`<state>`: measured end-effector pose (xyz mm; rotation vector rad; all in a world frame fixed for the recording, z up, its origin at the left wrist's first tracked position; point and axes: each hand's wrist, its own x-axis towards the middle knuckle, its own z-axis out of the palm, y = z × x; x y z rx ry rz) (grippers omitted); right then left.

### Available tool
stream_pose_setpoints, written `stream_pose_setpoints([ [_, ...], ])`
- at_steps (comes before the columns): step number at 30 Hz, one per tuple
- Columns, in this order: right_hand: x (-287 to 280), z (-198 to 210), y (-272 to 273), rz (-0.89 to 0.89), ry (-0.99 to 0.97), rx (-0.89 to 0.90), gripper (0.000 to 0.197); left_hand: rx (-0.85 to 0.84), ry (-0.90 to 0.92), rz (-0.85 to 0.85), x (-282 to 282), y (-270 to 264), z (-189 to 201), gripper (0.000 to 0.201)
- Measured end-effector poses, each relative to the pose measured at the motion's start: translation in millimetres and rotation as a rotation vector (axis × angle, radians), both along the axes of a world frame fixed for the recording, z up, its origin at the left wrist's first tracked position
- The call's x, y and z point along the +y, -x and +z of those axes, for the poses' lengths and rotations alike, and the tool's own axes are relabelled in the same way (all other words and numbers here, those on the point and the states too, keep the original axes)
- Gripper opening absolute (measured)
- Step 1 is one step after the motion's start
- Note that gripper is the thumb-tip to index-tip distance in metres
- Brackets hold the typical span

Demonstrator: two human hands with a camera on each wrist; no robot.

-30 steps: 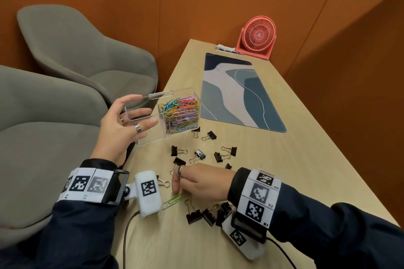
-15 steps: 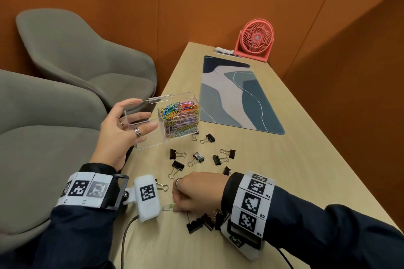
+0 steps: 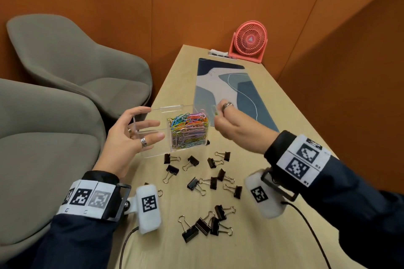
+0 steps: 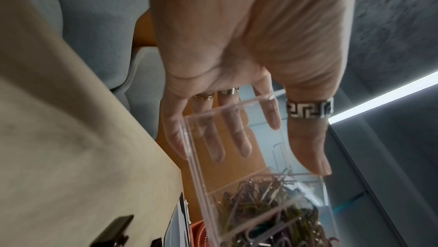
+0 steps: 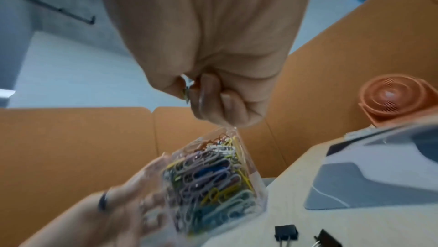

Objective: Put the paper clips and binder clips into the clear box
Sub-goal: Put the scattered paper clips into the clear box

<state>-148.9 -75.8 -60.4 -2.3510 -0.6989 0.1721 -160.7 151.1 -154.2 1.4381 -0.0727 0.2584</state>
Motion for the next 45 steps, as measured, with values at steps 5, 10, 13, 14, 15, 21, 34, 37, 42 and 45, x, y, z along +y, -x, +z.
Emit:
stream_pose_setpoints([
  [5, -4, -1, -13, -0.187, -0.421, 0.307, 0.018, -0.008, -0.015, -0.046, -6, 1, 0, 0.064],
  [10, -11, -6, -18, -0.232, -0.54, 0.42, 0.021, -0.02, -0.006, -0.063, -8, 1, -1, 0.066],
  [13, -14, -6, -22, -0.241, -0.53, 0.424, 0.016, -0.021, -0.004, -0.072, -7, 0, -1, 0.065],
  [14, -15, -5, -23, -0.241, -0.514, 0.411, 0.014, -0.022, -0.004, -0.075, -8, 0, -1, 0.067],
  [15, -15, -5, -23, -0.235, -0.484, 0.384, 0.013, -0.021, -0.006, -0.079, -8, 0, -1, 0.071],
  [21, 0, 2, -20, -0.053, 0.06, -0.128, 0.008, -0.023, -0.005, -0.096, -9, 0, -1, 0.078],
  [34, 45, 7, -20, 0.044, 0.546, -0.337, 0.014, -0.047, -0.016, -0.138, -14, 0, -2, 0.064],
  [37, 44, 6, -20, 0.071, 0.521, -0.312, 0.015, -0.055, -0.012, -0.146, -14, 0, -3, 0.065],
  [42, 39, 1, -25, 0.049, 0.409, -0.413, 0.018, -0.051, 0.017, -0.155, -12, 1, -1, 0.076],
  [45, 36, -3, -30, 0.041, 0.288, -0.434, 0.015, -0.057, 0.002, -0.158, -12, 0, -2, 0.076],
])
